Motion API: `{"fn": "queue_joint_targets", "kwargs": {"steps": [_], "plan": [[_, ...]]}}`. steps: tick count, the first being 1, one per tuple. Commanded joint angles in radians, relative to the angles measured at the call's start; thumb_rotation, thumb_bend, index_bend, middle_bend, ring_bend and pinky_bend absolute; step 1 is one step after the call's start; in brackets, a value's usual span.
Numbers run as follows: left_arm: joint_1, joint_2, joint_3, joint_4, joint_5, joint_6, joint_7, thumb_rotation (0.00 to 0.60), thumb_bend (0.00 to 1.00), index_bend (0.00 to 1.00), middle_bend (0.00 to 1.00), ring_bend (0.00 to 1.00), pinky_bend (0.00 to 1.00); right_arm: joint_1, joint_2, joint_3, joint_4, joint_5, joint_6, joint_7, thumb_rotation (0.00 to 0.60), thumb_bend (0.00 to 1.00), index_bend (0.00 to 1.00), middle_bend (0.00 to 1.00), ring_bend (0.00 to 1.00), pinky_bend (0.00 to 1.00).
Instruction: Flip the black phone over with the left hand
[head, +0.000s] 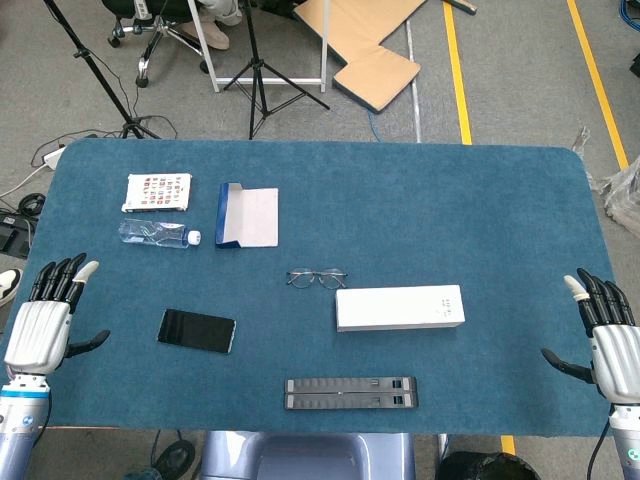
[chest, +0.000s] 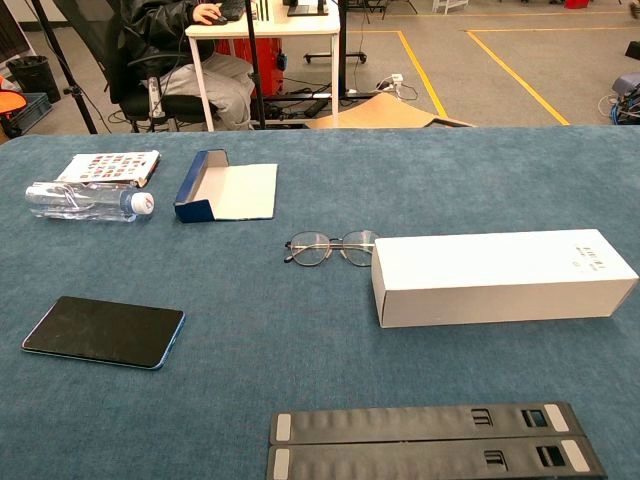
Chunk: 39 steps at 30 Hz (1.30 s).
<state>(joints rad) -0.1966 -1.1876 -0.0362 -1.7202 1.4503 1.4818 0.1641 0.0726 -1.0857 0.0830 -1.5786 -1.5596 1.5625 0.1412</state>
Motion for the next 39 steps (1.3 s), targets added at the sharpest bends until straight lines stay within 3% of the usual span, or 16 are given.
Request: {"fn": "queue_joint_targets", "kwargs": {"steps": [1,9,16,22,39], "plan": [[-0.002,-0.005,0.005,0.004,0.006,-0.012,0.01,0.6,0.08,0.0,0.0,0.0,0.0,0.0,0.002,-0.001,-0.003,0.0,-0.002,0.001,0.6,0.0,0.04,0.0,0.0,0.0],[-0.05,-0.111,0.04,0.039,0.034,-0.129,0.102,0.6,0.12,0.0,0.0,0.0,0.0,0.0,0.009,-0.005,-0.013,-0.006,-0.004,0.004,0.6,0.0,0.05,0.0,0.0,0.0],[-0.089,-0.242,0.042,0.095,-0.01,-0.23,0.157,0.6,0.3,0.0,0.0,0.0,0.0,0.006,0.009,-0.005,-0.014,-0.006,-0.016,0.009,0.6,0.0,0.05,0.0,0.0,0.0],[-0.104,-0.337,0.039,0.198,-0.039,-0.272,0.173,0.6,0.3,0.0,0.0,0.0,0.0,0.014,0.002,-0.005,-0.008,0.003,-0.036,0.0,0.6,0.0,0.05,0.0,0.0,0.0],[-0.139,-0.421,0.034,0.32,-0.074,-0.349,0.157,0.6,0.3,0.0,0.0,0.0,0.0,0.018,-0.002,-0.005,-0.001,0.021,-0.052,0.002,0.6,0.0,0.05,0.0,0.0,0.0]]}}
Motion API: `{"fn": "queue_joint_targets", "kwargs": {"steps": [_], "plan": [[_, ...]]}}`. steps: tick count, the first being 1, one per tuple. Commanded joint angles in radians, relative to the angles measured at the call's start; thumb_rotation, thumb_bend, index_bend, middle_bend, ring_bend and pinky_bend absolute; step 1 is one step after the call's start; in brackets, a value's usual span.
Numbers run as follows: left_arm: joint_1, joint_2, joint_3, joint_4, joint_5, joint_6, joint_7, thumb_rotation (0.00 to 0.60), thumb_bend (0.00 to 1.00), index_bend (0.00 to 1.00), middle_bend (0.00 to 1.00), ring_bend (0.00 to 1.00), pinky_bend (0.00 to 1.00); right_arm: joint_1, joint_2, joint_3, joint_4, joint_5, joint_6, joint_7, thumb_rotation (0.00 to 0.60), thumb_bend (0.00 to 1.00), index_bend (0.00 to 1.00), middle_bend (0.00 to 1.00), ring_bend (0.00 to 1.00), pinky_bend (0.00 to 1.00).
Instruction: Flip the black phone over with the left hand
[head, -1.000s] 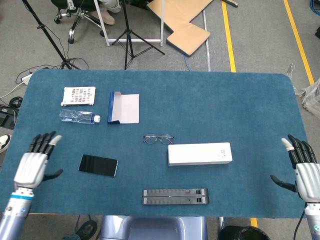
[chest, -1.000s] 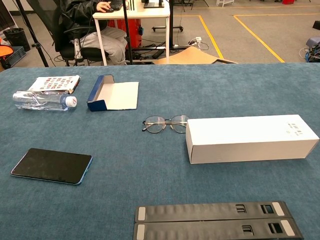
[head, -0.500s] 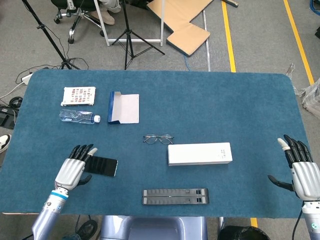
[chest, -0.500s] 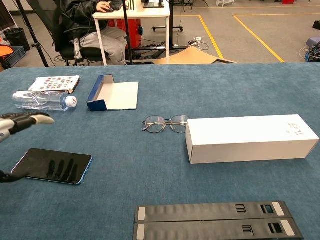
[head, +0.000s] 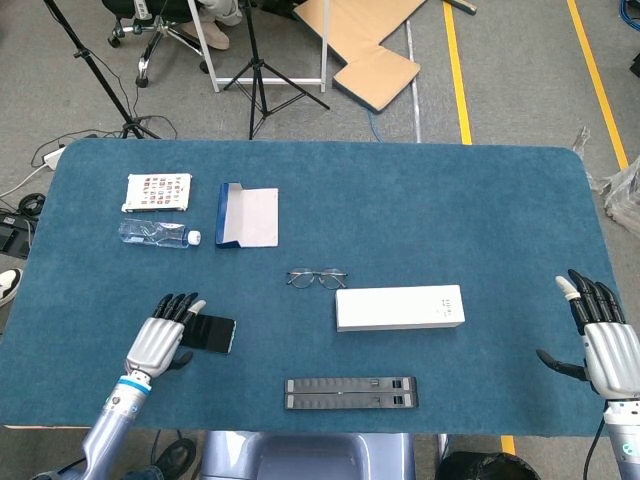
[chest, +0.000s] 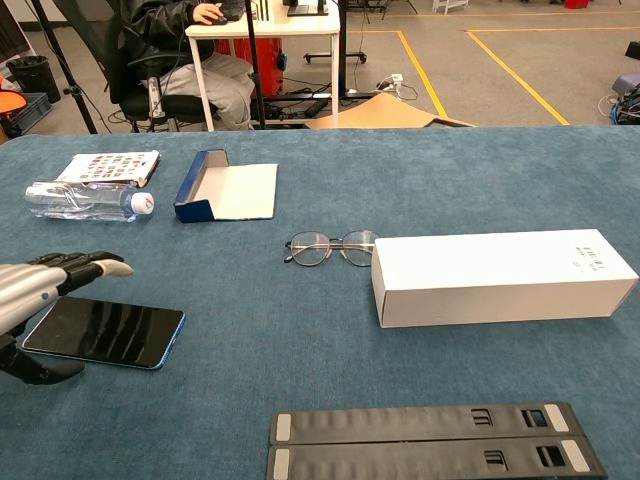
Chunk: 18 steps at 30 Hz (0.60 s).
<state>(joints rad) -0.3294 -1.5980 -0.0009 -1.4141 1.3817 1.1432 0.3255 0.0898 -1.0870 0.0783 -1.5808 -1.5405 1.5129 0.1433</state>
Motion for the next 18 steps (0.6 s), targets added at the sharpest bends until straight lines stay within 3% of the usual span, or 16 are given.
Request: {"fn": "queue_joint_targets", "kwargs": {"steps": [1,18], "plan": [[-0.008,-0.015,-0.002,0.02,-0.007,-0.012,-0.006,0.6,0.3,0.0,0.0,0.0,0.0,0.0,-0.001,0.0,0.002,0.003,-0.003,0.001,0.6,0.0,0.05,0.0,0.0,0.0],[-0.026,-0.051,0.001,0.094,-0.021,-0.046,-0.025,0.6,0.34,0.0,0.0,0.0,0.0,0.002,-0.001,-0.001,0.007,0.006,-0.01,0.011,0.6,0.0,0.05,0.0,0.0,0.0]]}}
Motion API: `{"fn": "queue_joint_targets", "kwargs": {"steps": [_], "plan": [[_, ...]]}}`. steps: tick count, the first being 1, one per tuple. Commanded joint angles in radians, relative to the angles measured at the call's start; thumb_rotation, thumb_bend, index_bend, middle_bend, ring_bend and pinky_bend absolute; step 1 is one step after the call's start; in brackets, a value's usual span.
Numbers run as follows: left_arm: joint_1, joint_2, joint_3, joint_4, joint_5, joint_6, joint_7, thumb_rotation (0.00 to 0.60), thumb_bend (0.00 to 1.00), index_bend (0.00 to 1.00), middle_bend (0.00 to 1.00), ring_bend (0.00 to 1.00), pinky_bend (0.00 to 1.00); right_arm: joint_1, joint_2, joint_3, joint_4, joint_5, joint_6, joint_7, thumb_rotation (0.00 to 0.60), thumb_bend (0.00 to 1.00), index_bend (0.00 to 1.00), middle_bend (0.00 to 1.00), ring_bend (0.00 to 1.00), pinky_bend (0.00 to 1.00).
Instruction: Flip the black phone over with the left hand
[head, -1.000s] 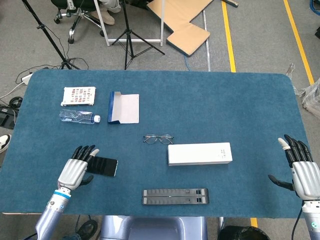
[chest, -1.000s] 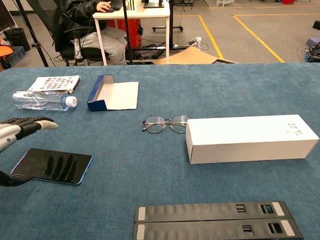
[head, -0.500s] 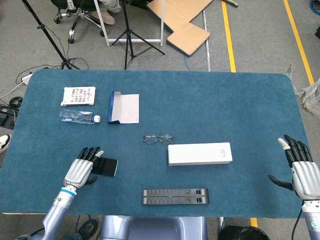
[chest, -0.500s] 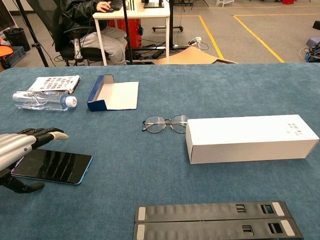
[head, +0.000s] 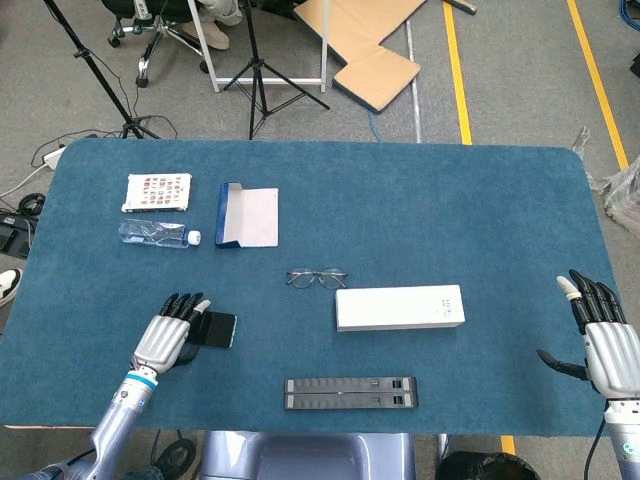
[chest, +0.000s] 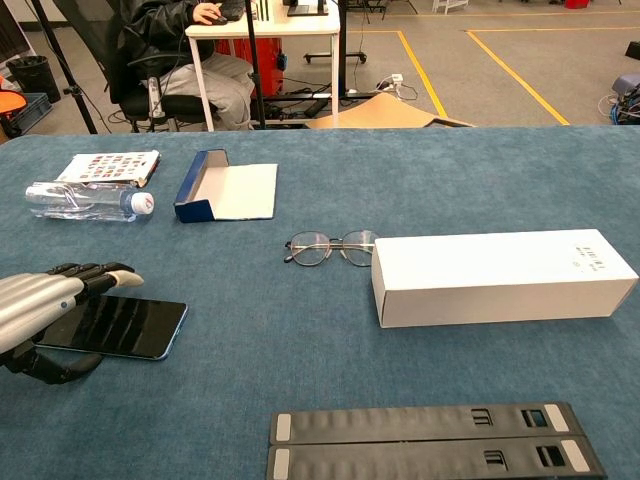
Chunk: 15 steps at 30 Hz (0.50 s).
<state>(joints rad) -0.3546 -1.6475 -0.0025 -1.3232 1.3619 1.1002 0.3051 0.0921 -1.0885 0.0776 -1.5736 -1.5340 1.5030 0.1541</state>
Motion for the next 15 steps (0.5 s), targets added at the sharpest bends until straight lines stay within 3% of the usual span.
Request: {"fn": "queue_joint_targets", "kwargs": {"steps": [1,11,15], "plan": [[0.0,-0.002,0.003,0.005,-0.002,-0.003,-0.007,0.6,0.34,0.0,0.0,0.0,0.0,0.0,0.0,0.0,0.0,0.0,0.0,0.0,0.6,0.0,0.05,0.0,0.0,0.0],[-0.005,-0.014,0.008,0.037,-0.007,-0.023,-0.03,0.6,0.34,0.0,0.0,0.0,0.0,0.002,-0.002,-0.002,0.001,0.001,-0.006,0.005,0.6,0.0,0.05,0.0,0.0,0.0],[-0.012,-0.01,0.008,0.031,-0.011,-0.035,-0.022,0.6,0.4,0.02,0.02,0.05,0.01,0.003,-0.002,-0.002,0.002,0.0,-0.008,0.005,0.6,0.0,0.05,0.0,0.0,0.0]]}}
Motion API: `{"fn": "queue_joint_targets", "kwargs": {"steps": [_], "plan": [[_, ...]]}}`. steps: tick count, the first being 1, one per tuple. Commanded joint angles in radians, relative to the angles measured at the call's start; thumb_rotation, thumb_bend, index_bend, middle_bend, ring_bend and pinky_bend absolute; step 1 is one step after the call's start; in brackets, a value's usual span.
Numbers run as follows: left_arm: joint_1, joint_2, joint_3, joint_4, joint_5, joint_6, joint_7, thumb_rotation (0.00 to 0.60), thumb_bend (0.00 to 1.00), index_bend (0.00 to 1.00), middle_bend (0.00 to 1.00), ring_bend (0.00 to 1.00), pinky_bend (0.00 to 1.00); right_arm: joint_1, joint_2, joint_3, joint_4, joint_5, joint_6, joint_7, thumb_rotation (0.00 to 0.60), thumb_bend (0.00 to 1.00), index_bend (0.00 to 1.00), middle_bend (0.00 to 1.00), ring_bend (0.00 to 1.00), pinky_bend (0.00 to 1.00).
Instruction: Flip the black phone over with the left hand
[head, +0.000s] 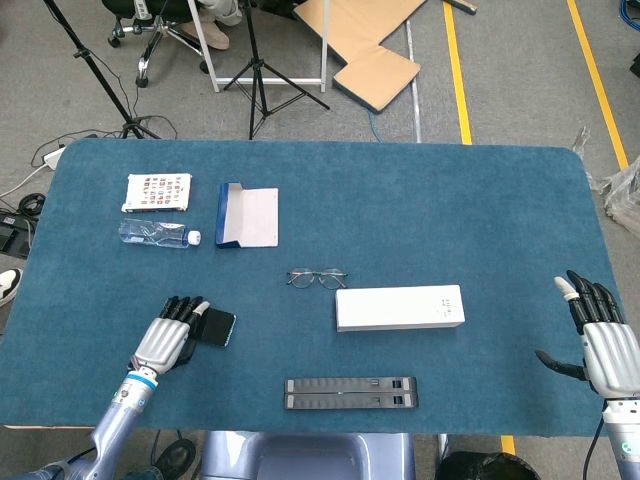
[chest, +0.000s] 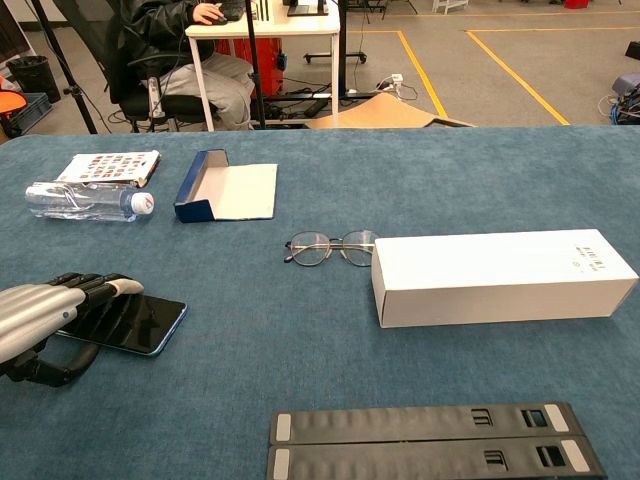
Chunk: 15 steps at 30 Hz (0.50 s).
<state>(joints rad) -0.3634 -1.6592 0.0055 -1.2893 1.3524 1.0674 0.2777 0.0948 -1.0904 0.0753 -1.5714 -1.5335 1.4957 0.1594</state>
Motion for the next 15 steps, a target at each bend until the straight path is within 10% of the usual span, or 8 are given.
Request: {"fn": "queue_joint_targets", "kwargs": {"steps": [1,15], "plan": [[-0.004,0.003,0.0,-0.005,-0.001,-0.003,0.009,0.6,0.44,0.05,0.05,0.09,0.03,0.0,0.0,0.0,0.0,0.0,0.0,-0.001,0.6,0.0,0.05,0.0,0.0,0.0],[-0.014,0.128,0.021,-0.2,-0.046,-0.045,0.099,0.6,0.71,0.2,0.22,0.25,0.15,0.002,-0.002,-0.003,-0.001,-0.002,-0.004,-0.004,0.6,0.0,0.05,0.0,0.0,0.0]]}}
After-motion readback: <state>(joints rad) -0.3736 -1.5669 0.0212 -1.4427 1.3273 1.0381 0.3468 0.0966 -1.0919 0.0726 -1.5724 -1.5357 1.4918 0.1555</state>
